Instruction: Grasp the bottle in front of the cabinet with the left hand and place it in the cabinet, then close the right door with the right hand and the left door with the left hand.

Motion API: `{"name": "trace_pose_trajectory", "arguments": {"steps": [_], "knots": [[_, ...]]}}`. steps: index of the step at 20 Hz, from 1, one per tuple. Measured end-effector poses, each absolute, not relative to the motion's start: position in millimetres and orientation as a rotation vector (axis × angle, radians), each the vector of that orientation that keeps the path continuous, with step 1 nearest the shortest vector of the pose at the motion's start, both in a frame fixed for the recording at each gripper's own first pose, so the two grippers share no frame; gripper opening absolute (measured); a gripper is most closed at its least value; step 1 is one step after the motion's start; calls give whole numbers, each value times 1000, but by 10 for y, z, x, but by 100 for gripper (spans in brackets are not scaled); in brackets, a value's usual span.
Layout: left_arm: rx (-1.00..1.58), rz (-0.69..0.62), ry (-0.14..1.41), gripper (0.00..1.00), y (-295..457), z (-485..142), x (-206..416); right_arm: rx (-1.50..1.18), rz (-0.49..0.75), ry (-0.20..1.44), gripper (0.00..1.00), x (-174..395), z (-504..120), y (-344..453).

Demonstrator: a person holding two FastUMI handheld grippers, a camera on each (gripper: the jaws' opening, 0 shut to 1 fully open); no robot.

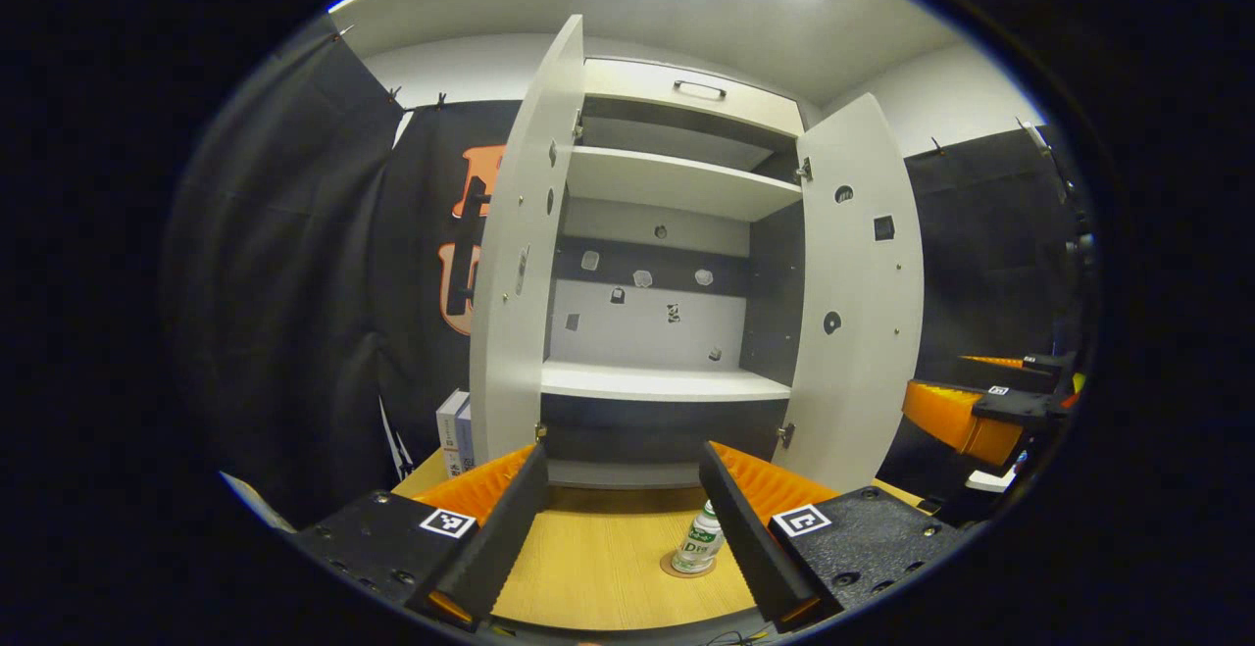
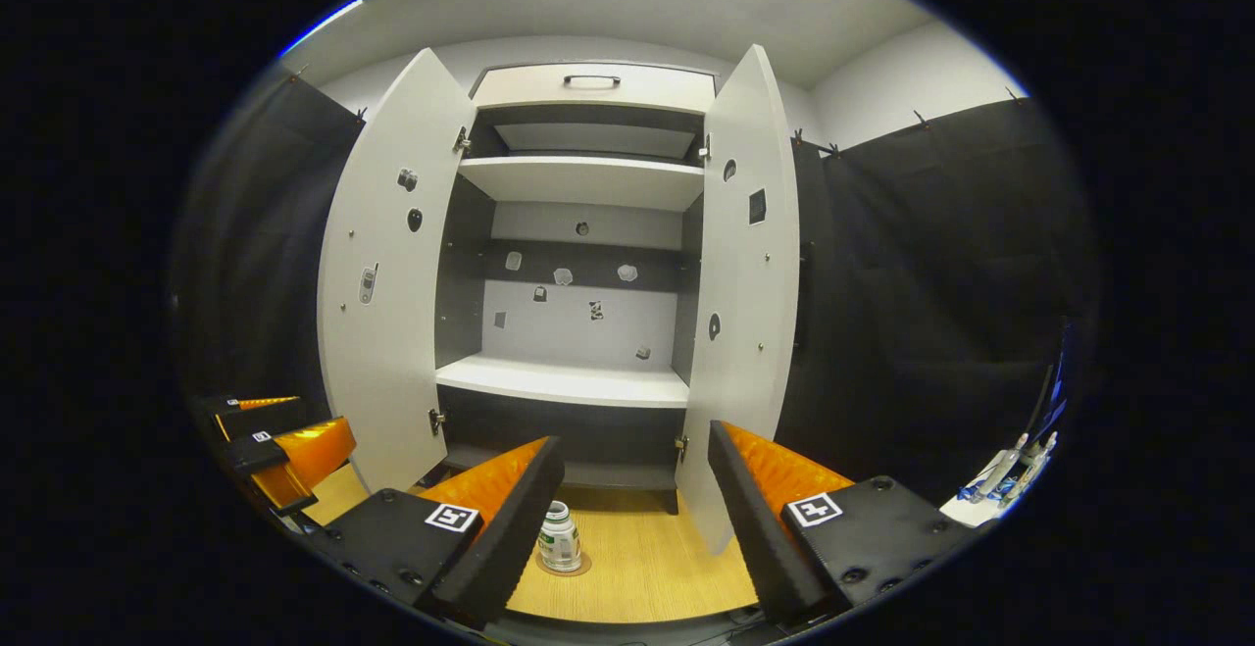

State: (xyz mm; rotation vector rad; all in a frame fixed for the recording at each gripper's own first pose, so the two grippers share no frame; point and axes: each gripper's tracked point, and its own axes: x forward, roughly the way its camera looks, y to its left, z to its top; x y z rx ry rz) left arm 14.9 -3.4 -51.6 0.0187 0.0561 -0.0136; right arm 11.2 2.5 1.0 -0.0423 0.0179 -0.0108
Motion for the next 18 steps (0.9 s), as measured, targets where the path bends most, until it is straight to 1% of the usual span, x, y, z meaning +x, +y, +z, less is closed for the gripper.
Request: {"name": "trace_pose_trajectory", "arguments": {"steps": [6,7,8,9,10,11,12,13,14,15,16,17,18], "knots": [[-5,-60,138,95,-341,-1070,386,-46,5,8,98,336,60,-106],[2,-67,164,93,-397,-1198,428,-45,12,6,94,394,69,-130],[15,-70,185,95,-448,-1321,472,-46,16,5,98,454,76,-163],[30,-70,207,95,-491,-1443,515,-50,20,6,98,523,77,-196],[44,-73,222,95,-556,-1558,576,-54,26,8,94,584,70,-227],[58,-84,240,95,-642,-1669,628,-56,33,12,98,636,57,-245],[69,-97,256,95,-731,-1786,697,-54,40,19,94,684,36,-274],[78,-110,271,95,-819,-1898,758,-51,47,27,98,728,14,-300],[82,-121,283,95,-900,-2018,818,-47,55,34,94,772,-5,-329],[85,-128,302,95,-965,-2139,877,-46,60,40,94,803,-28,-355],[83,-130,321,95,-1017,-2265,930,-47,64,47,98,839,-45,-391],[78,-128,341,95,-1044,-2379,983,-47,68,52,98,861,-57,-415],[73,-126,358,95,-1073,-2501,1061,-46,72,55,94,886,-64,-440]]}}
